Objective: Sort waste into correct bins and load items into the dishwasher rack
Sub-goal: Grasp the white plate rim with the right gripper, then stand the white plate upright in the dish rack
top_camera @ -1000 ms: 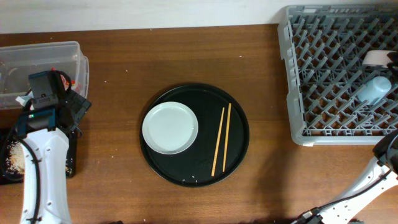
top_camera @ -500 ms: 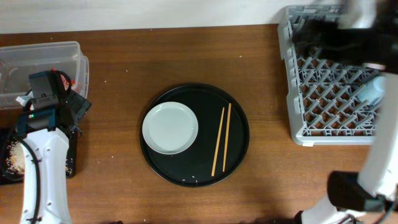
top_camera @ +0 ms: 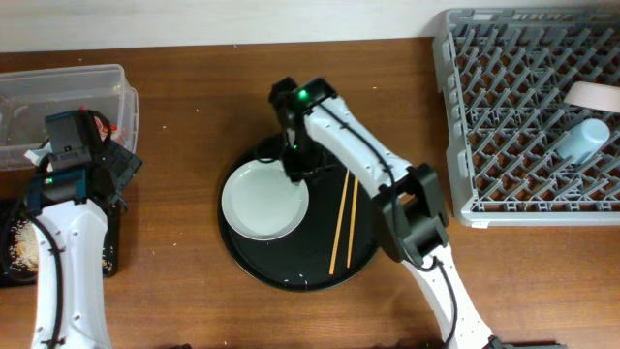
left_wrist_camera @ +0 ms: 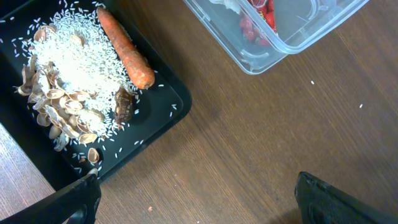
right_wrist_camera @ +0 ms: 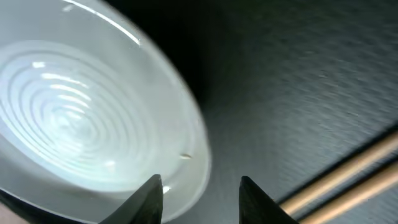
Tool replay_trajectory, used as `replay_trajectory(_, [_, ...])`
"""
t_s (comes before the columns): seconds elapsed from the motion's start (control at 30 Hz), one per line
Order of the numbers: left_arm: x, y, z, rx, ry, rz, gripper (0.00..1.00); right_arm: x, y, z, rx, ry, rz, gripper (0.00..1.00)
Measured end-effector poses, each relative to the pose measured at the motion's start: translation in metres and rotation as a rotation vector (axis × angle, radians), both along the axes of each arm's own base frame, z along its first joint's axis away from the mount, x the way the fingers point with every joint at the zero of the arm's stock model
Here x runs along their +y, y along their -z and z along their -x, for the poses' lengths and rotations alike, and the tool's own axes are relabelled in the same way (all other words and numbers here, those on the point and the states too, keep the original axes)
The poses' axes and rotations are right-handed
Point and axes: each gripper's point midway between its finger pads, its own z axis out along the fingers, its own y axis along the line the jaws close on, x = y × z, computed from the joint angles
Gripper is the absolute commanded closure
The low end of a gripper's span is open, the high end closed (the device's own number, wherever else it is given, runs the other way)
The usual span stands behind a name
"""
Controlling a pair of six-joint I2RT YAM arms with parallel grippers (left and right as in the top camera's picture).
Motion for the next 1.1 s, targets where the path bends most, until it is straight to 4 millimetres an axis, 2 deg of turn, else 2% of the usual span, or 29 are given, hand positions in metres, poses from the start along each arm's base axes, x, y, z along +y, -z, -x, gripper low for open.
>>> replay_trajectory(0.07, [0.0, 0.0, 0.0, 0.0, 0.0, 0.0, 0.01, 0.009, 0.002, 0.003, -0.017, -0.004, 0.006, 0.61])
replay_trajectory(0.2, [0.0, 0.0, 0.0, 0.0, 0.0, 0.0, 0.01, 0.002, 0.015, 0.001, -0.042, 0.057, 0.079, 0.62])
replay_trajectory(0.27, [0.0, 0.0, 0.0, 0.0, 0.0, 0.0, 0.01, -0.001, 0.022, 0.0, -0.049, 0.066, 0.1, 0.71])
replay_trajectory(0.33, [0.0, 0.0, 0.0, 0.0, 0.0, 0.0, 0.01, -0.005, 0.031, 0.001, -0.049, 0.069, 0.118, 0.96])
replay_trajectory(0.47, [0.0, 0.0, 0.0, 0.0, 0.0, 0.0, 0.01, -0.007, 0.032, 0.003, -0.037, 0.072, 0.121, 0.96])
replay_trajectory(0.57, [0.0, 0.0, 0.0, 0.0, 0.0, 0.0, 0.01, -0.01, 0.01, -0.007, -0.053, 0.076, 0.103, 0.96])
replay_trajectory(0.63, [0.0, 0.0, 0.0, 0.0, 0.0, 0.0, 0.01, -0.022, -0.025, -0.029, -0.106, 0.089, 0.064, 0.96])
replay_trajectory(0.67, [0.0, 0.0, 0.0, 0.0, 0.0, 0.0, 0.01, -0.038, -0.062, -0.056, -0.188, 0.116, 0.016, 0.96])
replay_trajectory(0.7, [0.0, 0.0, 0.0, 0.0, 0.0, 0.0, 0.01, -0.054, -0.087, -0.076, -0.259, 0.155, -0.018, 0.96])
replay_trajectory(0.73, [0.0, 0.0, 0.0, 0.0, 0.0, 0.0, 0.01, -0.101, -0.142, -0.107, -0.402, 0.225, -0.068, 0.96])
replay_trajectory(0.77, [0.0, 0.0, 0.0, 0.0, 0.0, 0.0, 0.01, -0.133, -0.177, -0.124, -0.506, 0.267, -0.09, 0.96])
replay_trajectory(0.83, [0.0, 0.0, 0.0, 0.0, 0.0, 0.0, 0.01, -0.202, -0.227, -0.142, -0.672, 0.35, -0.075, 0.96])
replay_trajectory(0.87, [0.0, 0.0, 0.0, 0.0, 0.0, 0.0, 0.01, -0.26, -0.256, -0.146, -0.774, 0.425, -0.021, 0.96])
replay_trajectory(0.9, [0.0, 0.0, 0.0, 0.0, 0.0, 0.0, 0.01, -0.308, -0.272, -0.145, -0.833, 0.488, 0.04, 0.96])
replay_trajectory(0.97, [0.0, 0.0, 0.0, 0.0, 0.0, 0.0, 0.01, -0.37, -0.279, -0.144, -0.876, 0.558, 0.13, 0.96])
replay_trajectory(1.03, [0.0, 0.0, 0.0, 0.0, 0.0, 0.0, 0.01, -0.404, -0.273, -0.149, -0.887, 0.578, 0.182, 0.96])
replay_trajectory(1.1, [0.0, 0.0, 0.0, 0.0, 0.0, 0.0, 0.01, -0.429, -0.262, -0.156, -0.884, 0.582, 0.252, 0.96])
